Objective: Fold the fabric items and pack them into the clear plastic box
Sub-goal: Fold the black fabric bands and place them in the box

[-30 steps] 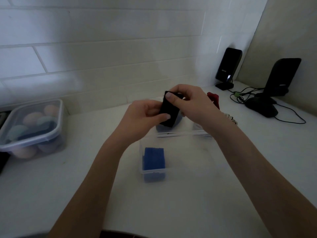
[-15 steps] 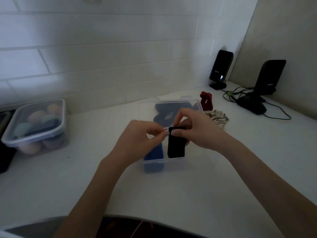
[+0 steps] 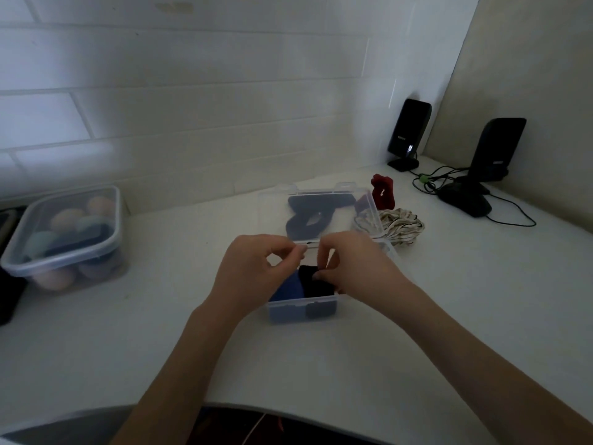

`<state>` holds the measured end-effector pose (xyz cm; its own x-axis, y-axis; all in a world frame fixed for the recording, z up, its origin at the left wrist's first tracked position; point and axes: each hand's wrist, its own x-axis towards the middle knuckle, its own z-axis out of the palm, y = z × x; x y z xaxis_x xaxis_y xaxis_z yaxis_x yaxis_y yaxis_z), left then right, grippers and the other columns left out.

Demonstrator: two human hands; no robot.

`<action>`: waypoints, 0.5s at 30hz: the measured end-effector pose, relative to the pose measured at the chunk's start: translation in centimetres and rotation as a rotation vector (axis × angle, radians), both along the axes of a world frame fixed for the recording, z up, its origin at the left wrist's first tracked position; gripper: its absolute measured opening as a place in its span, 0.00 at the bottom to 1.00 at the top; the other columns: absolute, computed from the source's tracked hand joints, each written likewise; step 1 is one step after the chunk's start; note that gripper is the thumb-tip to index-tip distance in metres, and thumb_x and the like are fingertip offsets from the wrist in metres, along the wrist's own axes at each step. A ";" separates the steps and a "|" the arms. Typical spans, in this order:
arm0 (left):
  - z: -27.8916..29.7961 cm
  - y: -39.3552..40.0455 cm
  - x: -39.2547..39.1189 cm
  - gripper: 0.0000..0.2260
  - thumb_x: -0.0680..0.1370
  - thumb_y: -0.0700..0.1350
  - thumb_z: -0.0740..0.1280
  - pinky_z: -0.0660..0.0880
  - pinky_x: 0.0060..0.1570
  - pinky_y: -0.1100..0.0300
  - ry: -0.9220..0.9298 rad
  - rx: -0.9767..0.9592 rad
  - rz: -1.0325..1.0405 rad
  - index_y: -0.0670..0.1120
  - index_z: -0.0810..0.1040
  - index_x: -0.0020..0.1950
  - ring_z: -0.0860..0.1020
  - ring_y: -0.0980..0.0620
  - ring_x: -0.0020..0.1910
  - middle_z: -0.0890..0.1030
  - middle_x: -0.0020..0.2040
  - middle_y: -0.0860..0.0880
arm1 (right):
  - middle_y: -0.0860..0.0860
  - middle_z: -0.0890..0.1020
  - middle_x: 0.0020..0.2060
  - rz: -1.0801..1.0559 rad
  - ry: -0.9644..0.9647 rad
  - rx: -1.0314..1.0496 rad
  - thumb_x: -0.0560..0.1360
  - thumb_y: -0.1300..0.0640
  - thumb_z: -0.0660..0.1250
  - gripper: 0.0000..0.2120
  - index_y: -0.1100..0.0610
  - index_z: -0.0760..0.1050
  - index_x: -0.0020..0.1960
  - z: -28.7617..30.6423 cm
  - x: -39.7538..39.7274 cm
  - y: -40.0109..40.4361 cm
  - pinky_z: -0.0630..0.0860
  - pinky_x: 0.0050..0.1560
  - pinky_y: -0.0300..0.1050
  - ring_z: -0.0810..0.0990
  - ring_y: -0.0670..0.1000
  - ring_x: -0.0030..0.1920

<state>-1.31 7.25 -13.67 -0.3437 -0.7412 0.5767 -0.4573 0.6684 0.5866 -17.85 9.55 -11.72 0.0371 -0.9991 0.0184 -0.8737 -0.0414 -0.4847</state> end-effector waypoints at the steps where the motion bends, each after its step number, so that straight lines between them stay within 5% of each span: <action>1: 0.0 0.0 0.0 0.14 0.74 0.53 0.64 0.77 0.37 0.61 0.007 0.004 -0.002 0.45 0.84 0.39 0.80 0.56 0.32 0.84 0.34 0.52 | 0.54 0.84 0.42 0.002 0.044 0.042 0.70 0.54 0.73 0.06 0.55 0.77 0.43 0.0 -0.1 -0.3 0.82 0.46 0.51 0.83 0.52 0.39; 6: -0.2 0.1 0.0 0.11 0.74 0.50 0.66 0.77 0.37 0.59 0.041 0.025 0.014 0.44 0.84 0.39 0.80 0.54 0.32 0.84 0.33 0.51 | 0.50 0.82 0.41 0.125 0.076 0.201 0.69 0.52 0.74 0.08 0.52 0.79 0.46 1.4 -1.2 -0.7 0.80 0.35 0.41 0.80 0.47 0.32; 10: -0.3 0.0 0.0 0.10 0.73 0.48 0.67 0.76 0.36 0.59 0.053 0.020 0.022 0.44 0.84 0.39 0.80 0.54 0.31 0.83 0.32 0.51 | 0.45 0.79 0.48 0.274 0.147 0.165 0.69 0.51 0.74 0.15 0.47 0.78 0.54 1.8 -1.9 -0.2 0.80 0.39 0.43 0.76 0.41 0.34; 15: -0.5 -0.1 0.1 0.09 0.73 0.47 0.68 0.76 0.36 0.59 0.065 0.009 0.021 0.44 0.84 0.39 0.79 0.54 0.31 0.83 0.32 0.51 | 0.38 0.77 0.56 0.323 0.382 0.029 0.70 0.44 0.71 0.19 0.38 0.74 0.60 2.4 -1.7 0.6 0.68 0.42 0.40 0.73 0.39 0.42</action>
<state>-1.22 7.10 -14.15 -0.2904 -0.7530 0.5905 -0.4316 0.6538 0.6215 -19.55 10.11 -9.37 0.3439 -0.9352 -0.0841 -0.9336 -0.3309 -0.1376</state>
